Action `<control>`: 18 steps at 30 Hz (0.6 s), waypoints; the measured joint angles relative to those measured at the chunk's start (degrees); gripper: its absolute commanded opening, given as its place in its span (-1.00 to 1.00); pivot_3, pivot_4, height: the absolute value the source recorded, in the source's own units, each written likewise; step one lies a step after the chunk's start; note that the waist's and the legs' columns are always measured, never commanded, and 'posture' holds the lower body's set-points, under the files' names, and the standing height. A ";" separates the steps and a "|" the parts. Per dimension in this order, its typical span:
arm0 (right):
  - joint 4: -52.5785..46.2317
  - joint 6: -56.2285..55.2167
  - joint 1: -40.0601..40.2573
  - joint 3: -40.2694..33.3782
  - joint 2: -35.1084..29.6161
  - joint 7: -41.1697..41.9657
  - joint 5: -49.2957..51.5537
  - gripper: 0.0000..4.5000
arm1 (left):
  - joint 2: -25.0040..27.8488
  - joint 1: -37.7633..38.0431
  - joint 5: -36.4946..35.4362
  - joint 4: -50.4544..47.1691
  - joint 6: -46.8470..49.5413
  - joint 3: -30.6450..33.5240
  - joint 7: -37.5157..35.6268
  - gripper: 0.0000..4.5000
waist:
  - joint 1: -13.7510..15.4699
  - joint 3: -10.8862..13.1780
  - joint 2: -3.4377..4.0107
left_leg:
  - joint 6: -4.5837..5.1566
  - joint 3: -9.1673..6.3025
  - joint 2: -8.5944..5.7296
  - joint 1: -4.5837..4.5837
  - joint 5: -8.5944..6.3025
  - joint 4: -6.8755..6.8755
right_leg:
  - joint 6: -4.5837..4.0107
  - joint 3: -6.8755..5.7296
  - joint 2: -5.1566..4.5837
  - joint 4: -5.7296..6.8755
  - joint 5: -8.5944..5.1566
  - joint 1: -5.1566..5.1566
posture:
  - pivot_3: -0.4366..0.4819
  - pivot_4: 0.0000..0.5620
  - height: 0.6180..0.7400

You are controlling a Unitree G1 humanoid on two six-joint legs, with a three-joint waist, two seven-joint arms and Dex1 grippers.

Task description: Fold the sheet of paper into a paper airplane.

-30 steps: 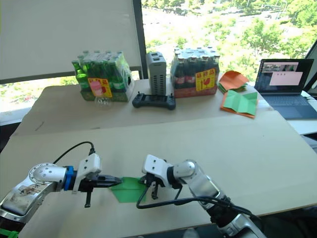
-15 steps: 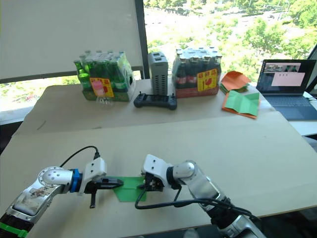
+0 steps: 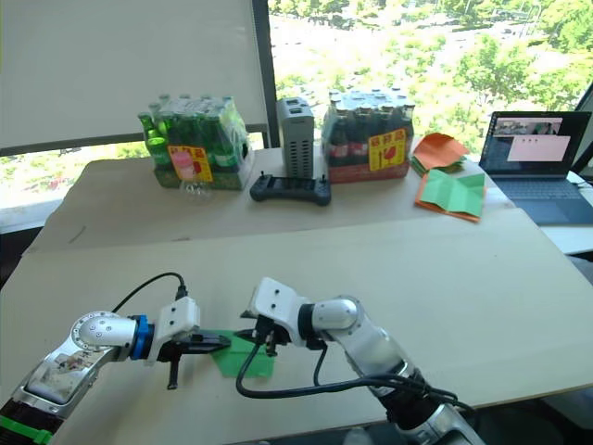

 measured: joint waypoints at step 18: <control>7.48 -2.93 -0.78 2.88 0.29 2.88 -2.01 -0.99 | -0.01 0.42 0.15 -1.24 1.98 -0.02 0.65 -1.00 | -0.01 -0.18 0.01 | 0.00 0.01 0.00 0.04 0.00 -0.02 | 0.00 0.00 0.00 0.00 0.00 0.01 | -0.05 -0.47 0.66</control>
